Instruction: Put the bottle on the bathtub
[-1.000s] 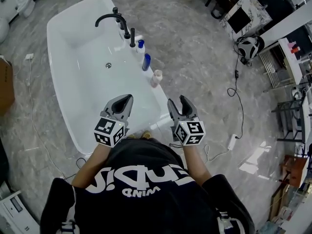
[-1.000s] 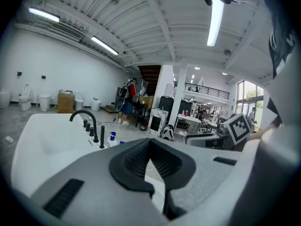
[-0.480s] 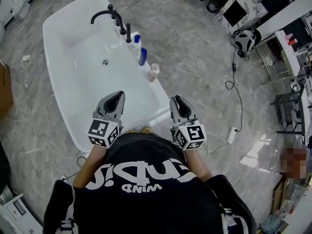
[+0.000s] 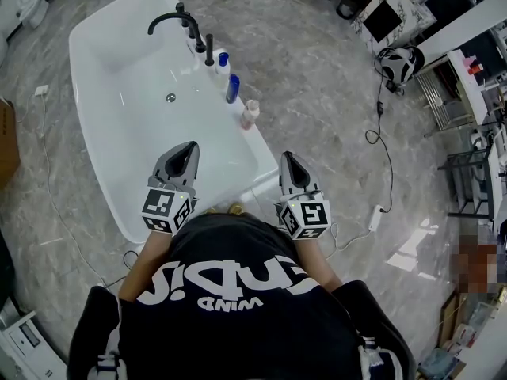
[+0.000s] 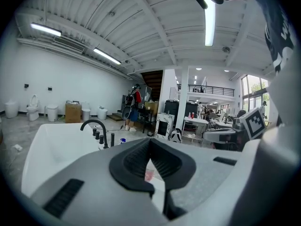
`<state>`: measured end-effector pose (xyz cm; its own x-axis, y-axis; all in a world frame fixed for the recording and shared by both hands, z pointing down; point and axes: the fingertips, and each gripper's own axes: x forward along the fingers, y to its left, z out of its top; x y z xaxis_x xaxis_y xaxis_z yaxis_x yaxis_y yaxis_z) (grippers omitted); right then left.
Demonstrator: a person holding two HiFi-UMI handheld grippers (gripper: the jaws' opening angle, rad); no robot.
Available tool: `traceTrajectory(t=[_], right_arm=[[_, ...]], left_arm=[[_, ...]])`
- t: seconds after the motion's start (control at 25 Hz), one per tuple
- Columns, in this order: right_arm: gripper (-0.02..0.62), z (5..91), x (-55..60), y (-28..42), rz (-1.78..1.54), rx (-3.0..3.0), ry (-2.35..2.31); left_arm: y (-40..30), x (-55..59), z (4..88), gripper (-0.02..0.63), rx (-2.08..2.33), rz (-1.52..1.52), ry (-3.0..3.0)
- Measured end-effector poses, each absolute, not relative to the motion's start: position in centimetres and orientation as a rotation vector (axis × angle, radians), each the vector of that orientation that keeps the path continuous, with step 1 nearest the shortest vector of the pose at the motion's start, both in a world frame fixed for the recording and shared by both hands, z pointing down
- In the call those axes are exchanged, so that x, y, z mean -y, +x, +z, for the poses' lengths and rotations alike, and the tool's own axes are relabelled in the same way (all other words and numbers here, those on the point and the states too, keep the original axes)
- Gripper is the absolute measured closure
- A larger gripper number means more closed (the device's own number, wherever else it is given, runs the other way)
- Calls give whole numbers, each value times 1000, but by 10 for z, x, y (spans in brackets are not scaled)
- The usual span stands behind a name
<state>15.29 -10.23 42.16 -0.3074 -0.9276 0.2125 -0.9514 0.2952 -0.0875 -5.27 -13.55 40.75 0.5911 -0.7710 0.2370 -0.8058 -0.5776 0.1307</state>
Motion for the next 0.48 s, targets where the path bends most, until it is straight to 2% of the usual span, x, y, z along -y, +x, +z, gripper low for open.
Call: traceTrajectory(t=[0.48], right_arm=[[571, 429, 101, 148, 321, 2397, 1767]], left_arm=[[-56, 134, 406, 598, 1304, 224, 2574]])
